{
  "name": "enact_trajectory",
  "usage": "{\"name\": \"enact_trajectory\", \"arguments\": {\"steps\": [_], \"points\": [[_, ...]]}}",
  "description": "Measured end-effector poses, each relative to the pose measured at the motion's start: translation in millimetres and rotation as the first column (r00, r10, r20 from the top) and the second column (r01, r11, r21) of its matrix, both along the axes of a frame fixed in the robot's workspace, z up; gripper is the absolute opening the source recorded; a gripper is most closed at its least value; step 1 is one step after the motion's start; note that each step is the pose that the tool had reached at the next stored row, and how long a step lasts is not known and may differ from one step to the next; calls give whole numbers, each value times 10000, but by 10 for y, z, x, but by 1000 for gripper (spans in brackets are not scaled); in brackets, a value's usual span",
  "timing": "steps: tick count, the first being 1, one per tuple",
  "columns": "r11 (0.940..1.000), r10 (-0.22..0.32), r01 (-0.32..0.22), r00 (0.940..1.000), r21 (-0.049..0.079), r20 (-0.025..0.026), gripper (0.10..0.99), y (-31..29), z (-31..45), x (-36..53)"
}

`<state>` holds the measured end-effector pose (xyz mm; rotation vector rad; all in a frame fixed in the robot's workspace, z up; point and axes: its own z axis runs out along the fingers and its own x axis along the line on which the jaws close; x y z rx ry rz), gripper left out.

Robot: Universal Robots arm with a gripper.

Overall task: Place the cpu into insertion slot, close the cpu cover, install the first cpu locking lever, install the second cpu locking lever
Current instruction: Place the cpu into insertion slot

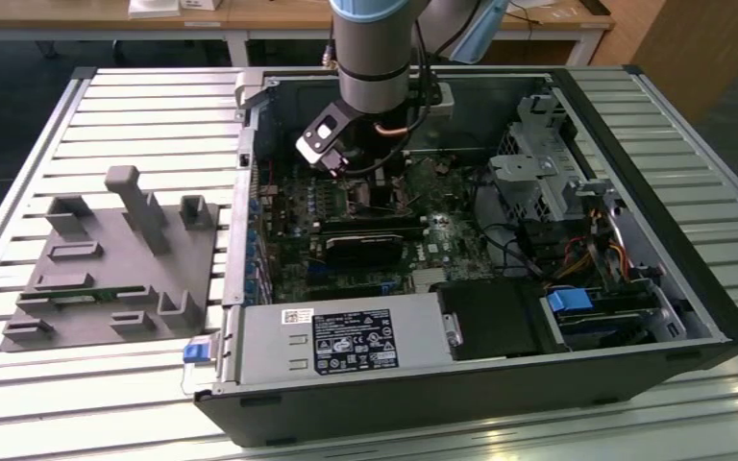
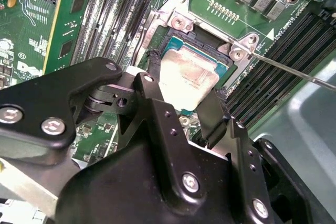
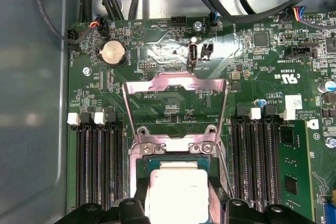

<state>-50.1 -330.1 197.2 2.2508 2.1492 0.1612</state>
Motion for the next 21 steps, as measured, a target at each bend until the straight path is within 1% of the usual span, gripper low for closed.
{"name": "enact_trajectory", "arguments": {"steps": [12,13,14,19,21], "points": [[10000,1,-1,10000,0,0,533,0,-11,1],[10000,1,-1,10000,0,0,545,0,-11,0],[10000,1,-1,10000,1,0,608,0,-11,0],[10000,1,-1,10000,1,1,608,0,-11,1],[10000,1,-1,10000,1,0,608,0,7,1]]}}
